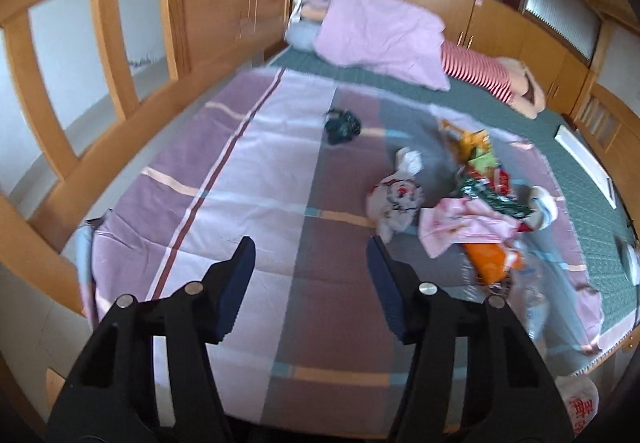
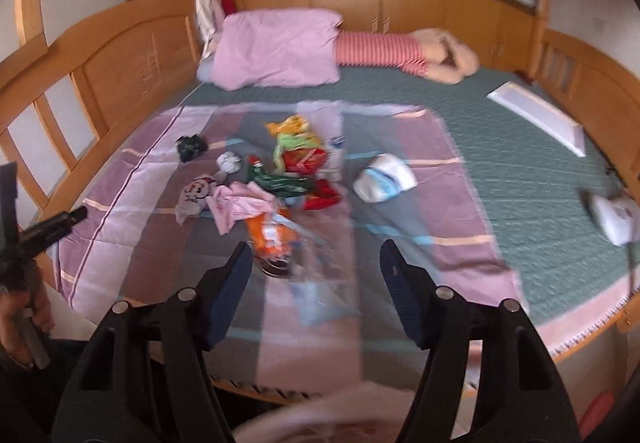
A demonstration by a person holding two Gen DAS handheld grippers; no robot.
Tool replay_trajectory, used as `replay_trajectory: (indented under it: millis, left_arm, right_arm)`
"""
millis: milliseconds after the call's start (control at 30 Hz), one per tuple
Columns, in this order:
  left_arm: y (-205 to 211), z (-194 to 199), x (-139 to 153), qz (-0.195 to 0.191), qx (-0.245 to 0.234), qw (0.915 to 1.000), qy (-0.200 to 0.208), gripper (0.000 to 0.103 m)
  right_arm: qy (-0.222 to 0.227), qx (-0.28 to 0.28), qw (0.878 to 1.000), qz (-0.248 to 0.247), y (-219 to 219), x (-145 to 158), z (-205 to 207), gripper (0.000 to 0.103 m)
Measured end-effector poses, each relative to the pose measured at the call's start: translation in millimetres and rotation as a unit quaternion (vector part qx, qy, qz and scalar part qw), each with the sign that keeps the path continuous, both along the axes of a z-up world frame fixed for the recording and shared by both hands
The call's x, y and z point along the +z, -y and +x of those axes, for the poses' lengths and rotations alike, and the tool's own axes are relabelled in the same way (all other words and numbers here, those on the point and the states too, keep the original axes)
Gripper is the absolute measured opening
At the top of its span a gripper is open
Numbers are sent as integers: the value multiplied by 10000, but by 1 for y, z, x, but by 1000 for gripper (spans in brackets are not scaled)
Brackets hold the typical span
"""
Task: Collect trash
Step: 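Reach down and grasp the pink printed plastic bag with the left gripper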
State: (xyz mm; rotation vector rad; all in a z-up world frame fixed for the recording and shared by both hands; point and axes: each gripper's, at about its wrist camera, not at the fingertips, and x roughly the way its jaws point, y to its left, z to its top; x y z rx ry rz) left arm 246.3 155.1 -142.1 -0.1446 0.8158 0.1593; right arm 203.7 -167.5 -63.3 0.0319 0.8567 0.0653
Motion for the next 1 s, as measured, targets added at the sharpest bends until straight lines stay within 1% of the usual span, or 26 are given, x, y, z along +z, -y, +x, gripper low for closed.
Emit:
replay_trajectory:
  millis: [33,67,100,133,167,200,233,267,333,367,400,433,467,500,533,567,633,700,733,800,833,900,933,967,1000]
  left_arm:
    - [-5,10,-9,42,43,10000,-25,64]
    - [-11,17,-20,131,93,9999,41,78]
    - [-16,21,-32,249,189,9995,52,84]
    - [-20,26,-41,295,336,9989,-173,86]
    - [-28,33,-48,21,419,9978,-520,86]
    - [-36,35,-51,-460,316,9968,-573,87]
    - [-43,35,-51,-929,217,9940,-531,90]
    - [-46,35,-51,-1064,223,9927,-524,94]
    - [-51,36,-52,-1122,255,9919,-541,94]
    - [-53,37,-53,-1105,258,9916,-620,94]
    - [-55,39,-55,-1099,271,9911,-704,94]
    - [-55,39,-56,-1111,303,9903,-779,94]
    - [-57,38,-59,-1167,349,9891,-828,94]
    - [-60,36,-60,-1237,399,9878,-857,94]
    - [-62,34,-61,-1268,436,9872,-869,94]
    - [-63,31,-62,-1283,488,9865,-894,94]
    - [-68,25,-63,-1270,650,9855,-913,94]
    - [-78,17,-62,-1350,835,9834,-879,94]
    - [-82,14,-62,-1407,907,9821,-866,94]
    - [-91,11,-63,-1522,1095,9785,-854,94]
    - [-96,10,-63,-1582,1200,9764,-850,94]
    - [-103,7,-65,-1658,1307,9735,-875,94]
    - [-105,6,-66,-1667,1343,9725,-914,94]
    - [-107,6,-69,-1656,1378,9714,-995,94]
    - [-108,7,-72,-1655,1406,9701,-1086,94]
  right_arm:
    - [-161,95,9998,63,-12,-11,23,68]
    - [-294,184,9994,52,-23,-21,43,69]
    - [-404,239,9989,-72,-35,-34,66,70]
    - [-498,251,9983,-187,-45,-45,84,71]
    - [-629,274,9972,-290,-59,-59,106,71]
    - [-759,284,9959,-396,-72,-74,125,71]
    - [-894,295,9944,-490,-82,-88,141,71]
    - [-1007,331,9928,-550,-90,-99,152,71]
    - [-1226,455,9878,-842,-109,-122,169,71]
    - [-1281,544,9850,-1021,-116,-131,174,67]
    - [-1272,661,9815,-1272,-124,-138,176,53]
    - [-1271,761,9770,-1536,-132,-143,175,35]
    - [-1308,812,9745,-1630,-137,-148,175,27]
    - [-1338,857,9756,-1513,-139,-148,173,23]
    - [-1396,916,9784,-1220,-140,-146,169,16]
    - [-1446,952,9800,-978,-142,-144,166,14]
    - [-1509,1086,9813,-497,-152,-134,153,12]
    - [-1635,1401,9765,20,-167,-127,137,12]
    - [-1794,1637,9695,341,-179,-126,128,12]
    - [-2072,1961,9555,753,-197,-131,116,12]
    - [-2240,2069,9482,894,-206,-136,111,15]
    - [-2552,2210,9358,1017,-220,-146,108,32]
    - [-2607,2242,9330,1065,-222,-147,109,49]
    - [-2517,2216,9353,1128,-220,-145,110,60]
    - [-2322,2103,9418,1219,-214,-139,114,63]
